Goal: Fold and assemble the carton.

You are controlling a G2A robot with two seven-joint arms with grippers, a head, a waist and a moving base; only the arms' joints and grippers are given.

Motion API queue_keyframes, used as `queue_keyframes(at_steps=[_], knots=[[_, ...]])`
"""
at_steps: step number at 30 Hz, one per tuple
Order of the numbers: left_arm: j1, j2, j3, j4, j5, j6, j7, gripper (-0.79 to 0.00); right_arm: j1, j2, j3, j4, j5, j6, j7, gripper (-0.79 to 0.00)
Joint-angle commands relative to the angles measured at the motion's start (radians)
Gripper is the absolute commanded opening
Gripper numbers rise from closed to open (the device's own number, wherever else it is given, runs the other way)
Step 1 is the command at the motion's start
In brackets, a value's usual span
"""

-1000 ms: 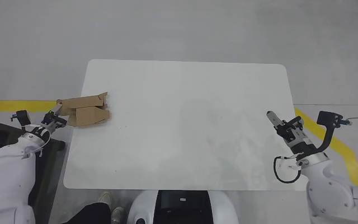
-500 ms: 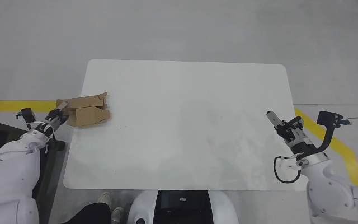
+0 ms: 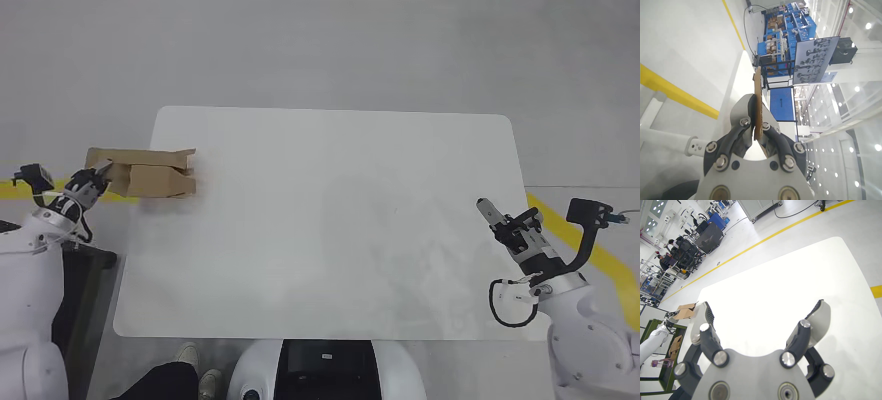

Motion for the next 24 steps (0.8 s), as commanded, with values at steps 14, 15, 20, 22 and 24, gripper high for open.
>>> queue_keyframes(at_steps=[14,15,20,22,24], knots=[[-0.153,-0.089,0.156,-0.046,-0.062,-0.022,-0.006,-0.785,0.0,0.0,0.0,0.0,0.0,0.0,0.0,0.0],[-0.156,-0.096,0.17,-0.049,-0.063,-0.025,-0.006,-0.785,0.0,0.0,0.0,0.0,0.0,0.0,0.0,0.0],[-0.174,-0.134,0.233,-0.078,-0.092,-0.027,-0.017,-0.785,0.0,0.0,0.0,0.0,0.0,0.0,0.0,0.0],[-0.18,-0.149,0.259,-0.095,-0.107,-0.027,-0.024,-0.785,0.0,0.0,0.0,0.0,0.0,0.0,0.0,0.0],[-0.183,-0.165,0.285,-0.112,-0.125,-0.023,-0.031,-0.785,0.0,0.0,0.0,0.0,0.0,0.0,0.0,0.0]])
